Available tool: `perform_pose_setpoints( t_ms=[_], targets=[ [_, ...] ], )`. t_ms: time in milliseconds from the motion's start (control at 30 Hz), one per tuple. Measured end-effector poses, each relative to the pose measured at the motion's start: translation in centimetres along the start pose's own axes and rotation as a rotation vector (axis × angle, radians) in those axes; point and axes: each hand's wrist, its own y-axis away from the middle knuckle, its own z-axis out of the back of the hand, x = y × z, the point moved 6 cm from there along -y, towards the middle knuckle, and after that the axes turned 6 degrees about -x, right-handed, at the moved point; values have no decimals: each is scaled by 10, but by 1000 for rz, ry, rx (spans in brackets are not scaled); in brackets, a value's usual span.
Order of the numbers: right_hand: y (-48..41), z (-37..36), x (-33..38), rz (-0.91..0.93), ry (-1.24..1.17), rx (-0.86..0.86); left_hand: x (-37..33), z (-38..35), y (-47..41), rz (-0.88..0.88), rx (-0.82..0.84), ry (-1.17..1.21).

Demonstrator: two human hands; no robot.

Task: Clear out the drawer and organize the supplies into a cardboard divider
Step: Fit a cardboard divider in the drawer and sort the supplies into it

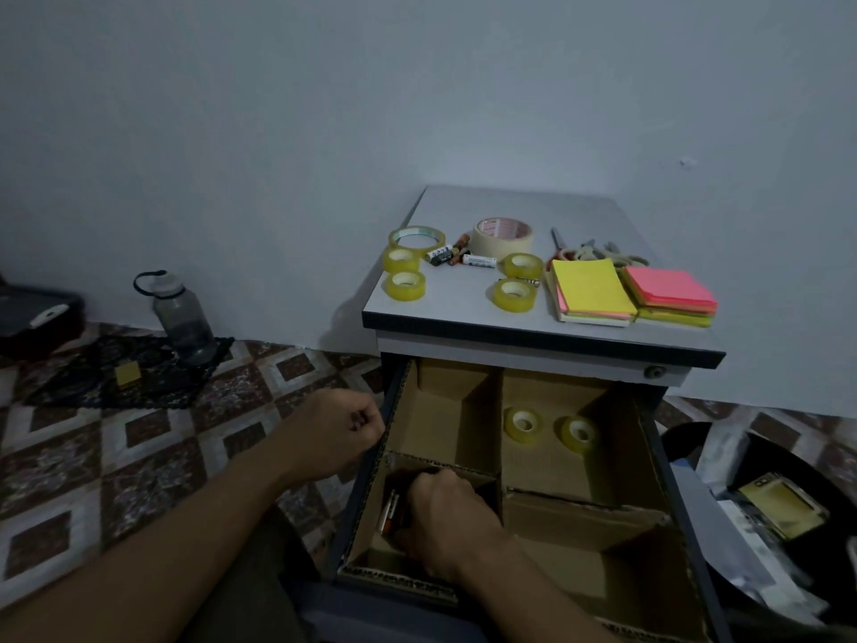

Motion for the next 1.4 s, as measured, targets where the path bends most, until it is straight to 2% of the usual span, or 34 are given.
perform_pose_setpoints(
  t_ms=[133,267,400,600,733,900,1100,1267,1400],
  targets=[
    [6,18,4,35,-93,27,-4,13,-4,47,-62,73],
    [6,69,4,46,-207,77,-31,46,-19,-2,-212,152],
    [-4,142,-5,65,-240,-99,-60,82,-48,-99,-352,188],
    [-46,236,-34,103,-52,-414,-73,101,-120,-78,-378,141],
    [-85,270,-48,95,19,-518,-79,97,-165,-98,-338,30],
    [-132,274,-48,140,136,-551,-84,79,-207,-94,-260,-202],
    [-169,252,-40,192,226,-485,-91,62,-227,-135,-212,-506],
    [-173,241,-32,212,338,-423,-93,57,-229,-171,-229,-554],
    [-170,244,-34,195,293,-412,-90,55,-231,-187,-212,-492]
  ],
)
